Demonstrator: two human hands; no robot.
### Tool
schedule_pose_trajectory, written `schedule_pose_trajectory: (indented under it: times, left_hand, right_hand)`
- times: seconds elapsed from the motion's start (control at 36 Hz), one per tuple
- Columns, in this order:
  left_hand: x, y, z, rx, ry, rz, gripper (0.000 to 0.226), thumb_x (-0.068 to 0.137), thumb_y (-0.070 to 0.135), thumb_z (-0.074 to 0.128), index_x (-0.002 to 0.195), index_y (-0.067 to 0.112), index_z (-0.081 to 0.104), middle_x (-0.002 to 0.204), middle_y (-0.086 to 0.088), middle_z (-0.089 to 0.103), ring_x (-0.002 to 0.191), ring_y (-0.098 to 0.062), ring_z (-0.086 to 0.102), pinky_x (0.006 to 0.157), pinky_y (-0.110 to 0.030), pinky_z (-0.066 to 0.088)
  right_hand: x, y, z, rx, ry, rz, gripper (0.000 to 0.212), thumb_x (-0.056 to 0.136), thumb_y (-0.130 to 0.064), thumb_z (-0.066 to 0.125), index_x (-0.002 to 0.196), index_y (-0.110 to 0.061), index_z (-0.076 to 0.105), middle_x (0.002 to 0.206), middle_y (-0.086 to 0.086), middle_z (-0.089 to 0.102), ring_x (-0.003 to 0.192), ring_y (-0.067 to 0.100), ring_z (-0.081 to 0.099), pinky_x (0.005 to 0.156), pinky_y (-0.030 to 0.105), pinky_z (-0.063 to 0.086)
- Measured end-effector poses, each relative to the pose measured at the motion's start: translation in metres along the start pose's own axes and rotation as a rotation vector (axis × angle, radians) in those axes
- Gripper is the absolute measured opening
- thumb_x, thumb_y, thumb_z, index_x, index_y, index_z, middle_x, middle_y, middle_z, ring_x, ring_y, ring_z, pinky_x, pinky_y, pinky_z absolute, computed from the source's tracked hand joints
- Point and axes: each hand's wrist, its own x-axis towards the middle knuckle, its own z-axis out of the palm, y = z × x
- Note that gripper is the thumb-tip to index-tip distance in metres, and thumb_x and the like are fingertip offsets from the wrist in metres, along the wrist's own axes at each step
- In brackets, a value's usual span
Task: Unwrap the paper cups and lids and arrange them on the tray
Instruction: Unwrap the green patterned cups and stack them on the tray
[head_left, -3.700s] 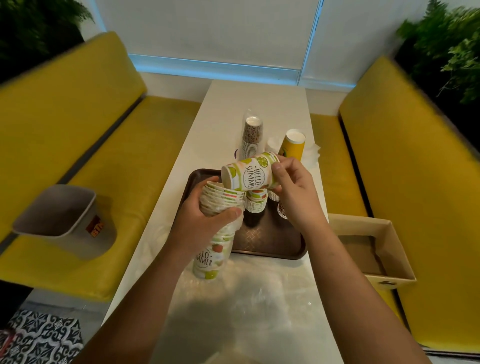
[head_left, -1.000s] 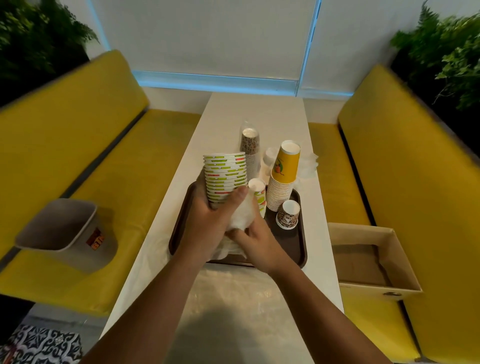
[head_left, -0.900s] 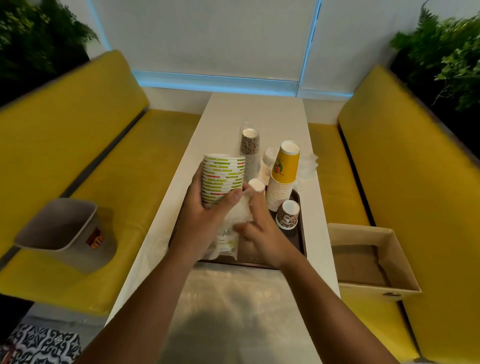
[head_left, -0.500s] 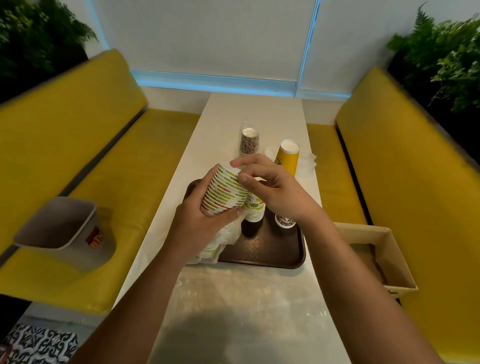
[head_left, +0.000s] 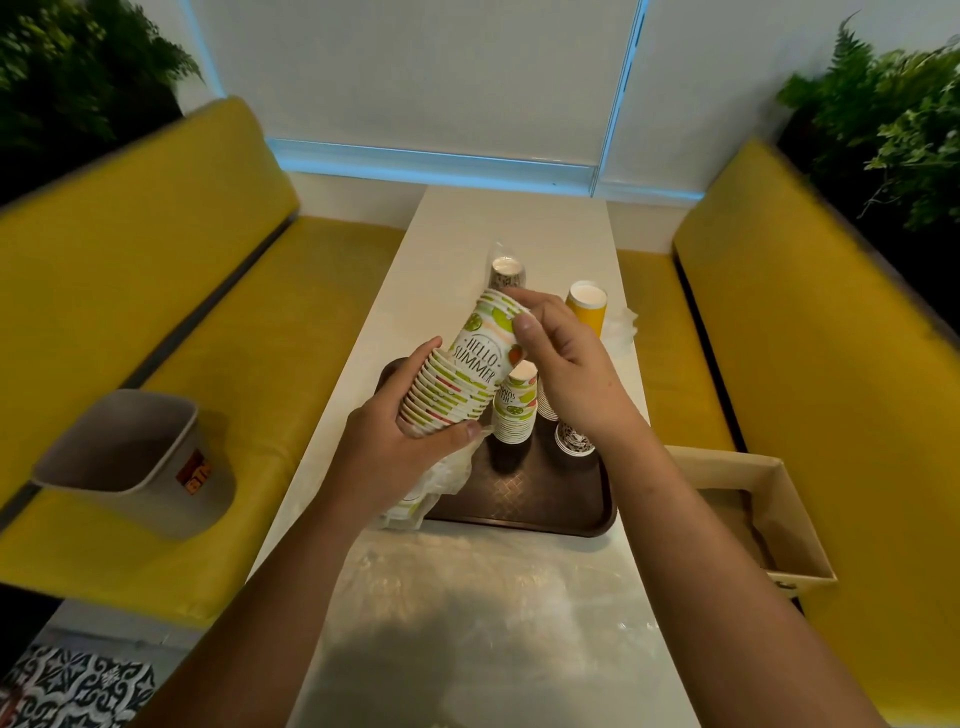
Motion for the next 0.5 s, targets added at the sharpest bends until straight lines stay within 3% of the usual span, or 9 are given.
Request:
schedule_pose_trajectory:
  times: [0.06, 0.11, 0.19, 0.25, 0.31, 0.42, 0.5]
  left_hand:
    - [0.000, -0.001, -0.002, 0.005, 0.005, 0.000, 0.092, 0.070, 0.060, 0.080, 0.152, 0.047, 0.041, 0.129, 0.025, 0.063, 0.113, 0.002, 0.065, 0.091, -0.023, 0.059]
    - [0.000, -0.003, -0.004, -0.005, 0.020, -0.009, 0.092, 0.069, 0.062, 0.079, 0.152, 0.048, 0.041, 0.129, 0.025, 0.063, 0.113, 0.003, 0.064, 0.090, -0.022, 0.058]
    - [0.001, -0.008, -0.007, -0.033, 0.047, -0.038, 0.089, 0.072, 0.059, 0.080, 0.152, 0.048, 0.042, 0.130, 0.022, 0.064, 0.115, -0.003, 0.065, 0.093, -0.030, 0.060]
    - [0.002, -0.011, -0.009, -0.056, 0.059, -0.051, 0.088, 0.072, 0.057, 0.081, 0.151, 0.048, 0.043, 0.131, 0.022, 0.064, 0.116, -0.003, 0.065, 0.095, -0.034, 0.061]
    - [0.003, -0.012, -0.010, -0.076, 0.063, -0.058, 0.088, 0.072, 0.054, 0.083, 0.151, 0.048, 0.044, 0.130, 0.021, 0.065, 0.116, -0.005, 0.066, 0.095, -0.035, 0.061]
    - [0.006, -0.014, -0.011, -0.079, 0.071, -0.058, 0.086, 0.075, 0.048, 0.085, 0.152, 0.045, 0.045, 0.128, 0.021, 0.067, 0.115, -0.004, 0.067, 0.095, -0.036, 0.061]
    - [0.008, -0.015, -0.013, -0.101, 0.092, -0.067, 0.089, 0.073, 0.049, 0.084, 0.152, 0.045, 0.045, 0.125, 0.023, 0.068, 0.113, -0.002, 0.067, 0.096, -0.037, 0.060]
  right_hand:
    - [-0.001, 0.003, -0.004, 0.048, 0.030, 0.030, 0.034, 0.107, -0.034, 0.049, 0.121, -0.012, 0.070, 0.133, 0.010, 0.065, 0.109, 0.019, 0.068, 0.088, 0.034, 0.056]
    - [-0.002, 0.007, -0.008, 0.077, 0.039, 0.074, 0.039, 0.108, -0.035, 0.048, 0.132, -0.009, 0.066, 0.125, 0.016, 0.068, 0.106, 0.026, 0.070, 0.088, 0.038, 0.059]
    - [-0.007, 0.013, -0.012, 0.141, 0.037, 0.161, 0.030, 0.109, -0.038, 0.049, 0.119, -0.015, 0.065, 0.117, 0.014, 0.073, 0.113, 0.033, 0.070, 0.100, 0.058, 0.056]
    - [-0.010, 0.016, -0.011, 0.218, 0.048, 0.204, 0.018, 0.111, -0.030, 0.050, 0.116, -0.015, 0.058, 0.115, 0.009, 0.073, 0.110, 0.028, 0.071, 0.098, 0.053, 0.058]
    - [-0.013, 0.015, -0.010, 0.325, 0.047, 0.226, 0.015, 0.110, -0.018, 0.051, 0.126, -0.016, 0.049, 0.119, 0.008, 0.071, 0.109, 0.024, 0.071, 0.091, 0.045, 0.059]
    - [-0.019, 0.018, -0.011, 0.431, 0.026, 0.279, 0.063, 0.103, -0.006, 0.061, 0.151, -0.035, 0.031, 0.133, 0.014, 0.064, 0.122, 0.034, 0.068, 0.097, 0.053, 0.059]
    - [-0.021, 0.019, -0.013, 0.393, -0.034, 0.316, 0.088, 0.094, -0.002, 0.064, 0.154, -0.053, 0.025, 0.137, 0.020, 0.058, 0.126, 0.038, 0.064, 0.103, 0.058, 0.055]
